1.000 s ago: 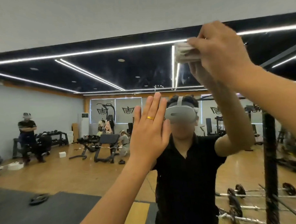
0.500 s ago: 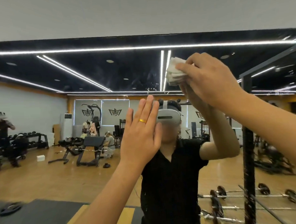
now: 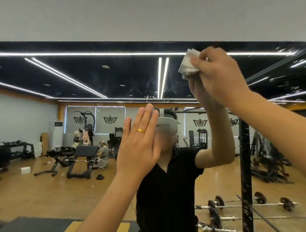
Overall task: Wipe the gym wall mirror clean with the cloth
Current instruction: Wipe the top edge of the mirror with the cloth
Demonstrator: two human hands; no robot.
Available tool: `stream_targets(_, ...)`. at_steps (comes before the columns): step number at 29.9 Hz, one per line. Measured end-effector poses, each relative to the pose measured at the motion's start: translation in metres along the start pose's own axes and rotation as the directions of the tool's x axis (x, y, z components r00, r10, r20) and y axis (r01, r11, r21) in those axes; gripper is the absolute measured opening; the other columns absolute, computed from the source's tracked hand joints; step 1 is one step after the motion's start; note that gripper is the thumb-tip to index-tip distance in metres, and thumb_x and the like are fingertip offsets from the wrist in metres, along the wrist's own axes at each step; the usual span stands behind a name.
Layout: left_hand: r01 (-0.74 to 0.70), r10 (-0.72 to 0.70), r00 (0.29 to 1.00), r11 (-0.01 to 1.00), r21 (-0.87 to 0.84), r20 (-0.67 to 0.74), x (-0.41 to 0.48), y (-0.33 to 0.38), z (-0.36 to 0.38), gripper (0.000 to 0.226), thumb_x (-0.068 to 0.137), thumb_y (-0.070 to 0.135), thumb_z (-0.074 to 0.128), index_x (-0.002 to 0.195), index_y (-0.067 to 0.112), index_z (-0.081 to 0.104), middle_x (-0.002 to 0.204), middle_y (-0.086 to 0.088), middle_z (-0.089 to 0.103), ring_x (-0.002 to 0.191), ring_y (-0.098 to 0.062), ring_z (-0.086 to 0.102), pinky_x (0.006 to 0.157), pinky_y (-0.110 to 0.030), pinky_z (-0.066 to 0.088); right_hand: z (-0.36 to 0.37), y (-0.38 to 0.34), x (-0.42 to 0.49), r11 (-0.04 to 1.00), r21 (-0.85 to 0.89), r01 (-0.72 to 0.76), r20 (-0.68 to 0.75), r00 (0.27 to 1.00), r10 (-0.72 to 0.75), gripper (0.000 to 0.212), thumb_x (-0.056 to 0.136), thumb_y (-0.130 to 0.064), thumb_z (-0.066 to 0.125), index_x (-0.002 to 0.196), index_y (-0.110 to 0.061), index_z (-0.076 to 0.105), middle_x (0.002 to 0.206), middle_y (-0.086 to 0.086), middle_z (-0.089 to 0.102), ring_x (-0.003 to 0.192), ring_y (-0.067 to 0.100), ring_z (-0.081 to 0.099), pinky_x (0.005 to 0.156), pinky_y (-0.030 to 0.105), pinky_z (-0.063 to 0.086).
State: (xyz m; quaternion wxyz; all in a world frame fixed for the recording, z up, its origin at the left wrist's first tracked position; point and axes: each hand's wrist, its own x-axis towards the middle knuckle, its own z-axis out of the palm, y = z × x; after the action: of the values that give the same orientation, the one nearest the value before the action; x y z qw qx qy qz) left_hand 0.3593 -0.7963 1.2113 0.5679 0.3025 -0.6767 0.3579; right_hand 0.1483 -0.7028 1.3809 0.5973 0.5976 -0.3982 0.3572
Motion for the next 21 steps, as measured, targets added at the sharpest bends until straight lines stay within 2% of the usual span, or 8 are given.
stream_targets(3, -0.002, 0.002, 1.000, 1.000, 0.003, 0.000, 0.000, 0.000, 0.000, 0.059, 0.107, 0.034, 0.036, 0.162, 0.014, 0.029, 0.171, -0.004, 0.018, 0.159, -0.017, 0.009, 0.129, -0.047, 0.010, 0.006, -0.019, -0.023, 0.980, 0.013, 0.199, 0.074, 0.977, -0.199, 0.041, 0.100, -0.027, 0.051, 0.126, 0.003, 0.063, 0.108, 0.021, 0.061, 0.094, 0.033, 0.058, 0.075, 0.038, 0.050)
stream_targets(6, -0.008, 0.008, 1.000, 1.000, 0.003, -0.002, 0.000, -0.001, 0.000, 0.059, 0.106, 0.034, 0.036, 0.162, 0.014, 0.029, 0.171, -0.004, 0.018, 0.159, -0.017, 0.009, 0.129, -0.047, 0.009, -0.002, -0.011, -0.018, 0.950, -0.022, 0.311, 0.110, 0.945, -0.306, 0.054, 0.101, -0.036, 0.036, 0.127, 0.004, 0.061, 0.108, 0.024, 0.060, 0.093, 0.034, 0.057, 0.070, 0.041, 0.052)
stream_targets(8, -0.009, 0.009, 1.000, 1.000, 0.006, -0.002, 0.000, -0.001, 0.000, 0.059, 0.106, 0.033, 0.036, 0.161, 0.013, 0.029, 0.171, -0.005, 0.019, 0.159, -0.018, 0.010, 0.129, -0.047, 0.009, -0.005, 0.001, -0.001, 0.963, -0.061, 0.264, 0.067, 0.963, -0.260, 0.062, 0.100, -0.040, 0.029, 0.130, 0.003, 0.062, 0.109, 0.026, 0.060, 0.095, 0.038, 0.058, 0.071, 0.044, 0.053)
stream_targets(11, -0.009, 0.009, 1.000, 1.000, 0.013, 0.008, -0.001, -0.001, 0.001, 0.060, 0.106, 0.034, 0.036, 0.162, 0.013, 0.028, 0.171, -0.005, 0.018, 0.159, -0.018, 0.009, 0.129, -0.050, 0.013, -0.006, 0.012, 0.018, 0.982, -0.124, 0.143, -0.019, 0.989, -0.147, 0.061, 0.102, -0.042, 0.030, 0.132, -0.001, 0.063, 0.113, 0.025, 0.062, 0.099, 0.041, 0.059, 0.078, 0.048, 0.051)
stream_targets(15, -0.011, 0.011, 1.000, 1.000, 0.005, 0.020, -0.001, -0.003, 0.002, 0.060, 0.107, 0.035, 0.034, 0.162, 0.014, 0.027, 0.171, -0.005, 0.017, 0.159, -0.018, 0.009, 0.127, -0.053, 0.017, 0.016, 0.003, -0.006, 0.996, -0.057, 0.064, -0.161, 0.984, -0.072, 0.040, 0.110, -0.036, 0.043, 0.126, -0.010, 0.069, 0.117, 0.015, 0.067, 0.105, 0.031, 0.059, 0.091, 0.039, 0.043)
stream_targets(18, -0.014, 0.014, 1.000, 1.000, 0.010, 0.018, -0.001, -0.003, 0.003, 0.060, 0.107, 0.035, 0.033, 0.162, 0.015, 0.027, 0.171, -0.005, 0.017, 0.159, -0.018, 0.009, 0.127, -0.053, 0.018, 0.023, 0.004, -0.028, 0.999, 0.006, 0.039, -0.166, 0.986, -0.037, 0.032, 0.109, -0.035, 0.055, 0.129, -0.013, 0.068, 0.126, 0.010, 0.065, 0.116, 0.028, 0.059, 0.104, 0.039, 0.043)
stream_targets(21, -0.015, 0.015, 1.000, 1.000, 0.005, 0.016, -0.001, -0.004, 0.003, 0.060, 0.106, 0.035, 0.034, 0.162, 0.015, 0.026, 0.171, -0.005, 0.017, 0.159, -0.018, 0.009, 0.127, -0.052, 0.017, 0.011, 0.001, -0.032, 0.999, 0.023, 0.027, -0.102, 0.994, -0.024, 0.036, 0.106, -0.028, 0.050, 0.131, -0.008, 0.067, 0.129, 0.015, 0.063, 0.119, 0.031, 0.058, 0.101, 0.044, 0.050)
